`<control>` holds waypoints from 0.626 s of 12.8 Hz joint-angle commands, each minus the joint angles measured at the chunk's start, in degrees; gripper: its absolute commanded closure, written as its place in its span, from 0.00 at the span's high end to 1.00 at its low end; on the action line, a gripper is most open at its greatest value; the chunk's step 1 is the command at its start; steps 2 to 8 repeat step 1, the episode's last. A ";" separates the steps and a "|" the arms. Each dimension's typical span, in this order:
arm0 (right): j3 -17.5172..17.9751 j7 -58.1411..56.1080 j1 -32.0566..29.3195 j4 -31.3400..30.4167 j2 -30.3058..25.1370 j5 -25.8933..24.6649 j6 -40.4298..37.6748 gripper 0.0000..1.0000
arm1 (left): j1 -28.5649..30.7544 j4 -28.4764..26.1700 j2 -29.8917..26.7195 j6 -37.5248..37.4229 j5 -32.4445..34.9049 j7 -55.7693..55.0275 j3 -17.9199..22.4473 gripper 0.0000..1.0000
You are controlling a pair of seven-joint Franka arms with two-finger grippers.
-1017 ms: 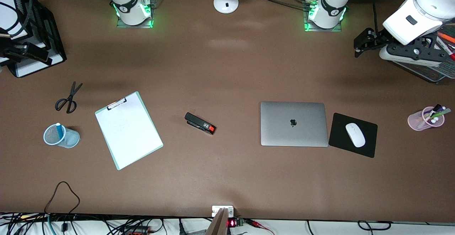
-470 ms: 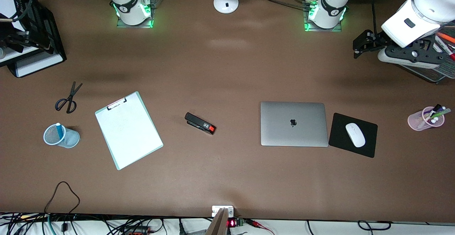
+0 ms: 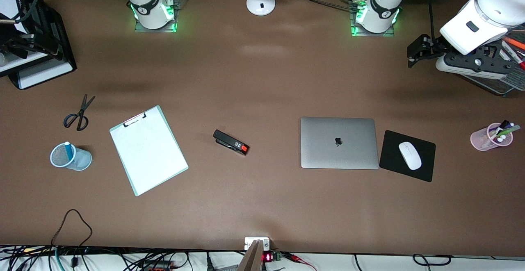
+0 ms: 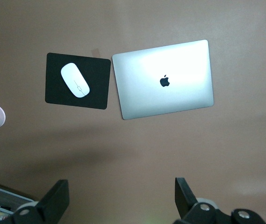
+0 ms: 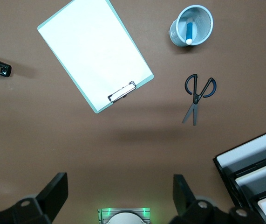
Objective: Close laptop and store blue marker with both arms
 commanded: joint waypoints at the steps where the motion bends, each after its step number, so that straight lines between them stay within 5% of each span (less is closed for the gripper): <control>1: 0.39 -0.41 -0.28 -0.86 -0.93 -0.81 0.12 1.00 | 0.06 -0.21 -0.63 -0.34 -0.85 0.53 0.04 1.00; 8: 0.39 -0.41 -0.28 -0.86 -0.93 -0.81 0.12 1.00 | 0.06 -0.21 -0.63 -0.34 -0.85 0.53 0.04 1.00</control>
